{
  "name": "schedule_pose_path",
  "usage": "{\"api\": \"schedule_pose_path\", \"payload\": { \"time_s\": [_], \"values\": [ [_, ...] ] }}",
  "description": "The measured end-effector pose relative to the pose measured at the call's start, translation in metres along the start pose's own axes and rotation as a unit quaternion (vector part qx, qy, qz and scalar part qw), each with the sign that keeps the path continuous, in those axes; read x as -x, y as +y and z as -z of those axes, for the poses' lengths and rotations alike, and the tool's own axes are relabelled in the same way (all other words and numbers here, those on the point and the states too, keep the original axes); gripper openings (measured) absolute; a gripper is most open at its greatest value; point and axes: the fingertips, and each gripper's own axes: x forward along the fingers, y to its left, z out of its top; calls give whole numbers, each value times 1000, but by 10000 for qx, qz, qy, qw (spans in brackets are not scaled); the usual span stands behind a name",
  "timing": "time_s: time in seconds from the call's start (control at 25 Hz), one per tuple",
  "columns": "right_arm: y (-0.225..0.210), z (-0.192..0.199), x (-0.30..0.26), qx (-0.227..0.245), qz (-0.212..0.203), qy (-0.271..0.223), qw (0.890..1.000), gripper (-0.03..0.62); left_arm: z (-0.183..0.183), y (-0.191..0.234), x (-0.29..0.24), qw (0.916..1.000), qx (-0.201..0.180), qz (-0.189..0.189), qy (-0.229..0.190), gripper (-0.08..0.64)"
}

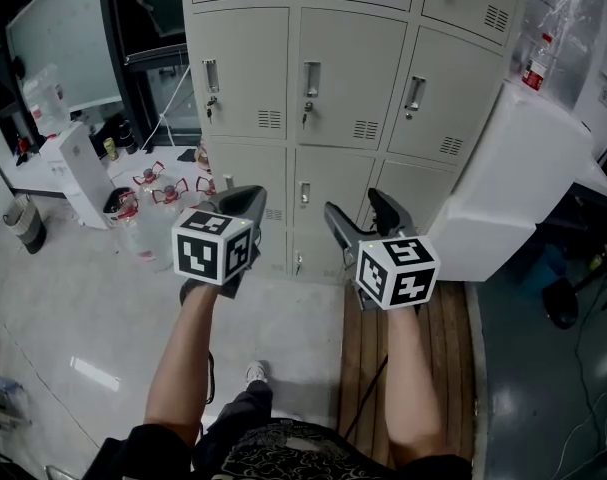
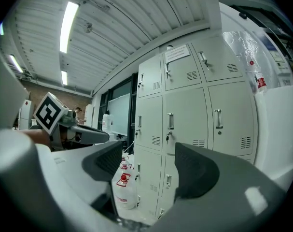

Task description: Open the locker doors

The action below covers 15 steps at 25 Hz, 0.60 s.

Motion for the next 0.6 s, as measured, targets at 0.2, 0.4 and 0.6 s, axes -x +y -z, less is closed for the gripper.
{"api": "schedule_pose_path", "payload": {
  "time_s": [0.2,0.4,0.6],
  "values": [
    [-3,5,-18,3,-36,10,10000,328,3,13,-14,10000,17,4,-14,1],
    [-11,4,-44,32,-7,0,10000,328,-1,32,-35,10000,20,58,-61,0],
    [-20,1,-78,61,34,-19,10000,328,-6,59,-63,9998,44,121,-125,0]
  ]
}}
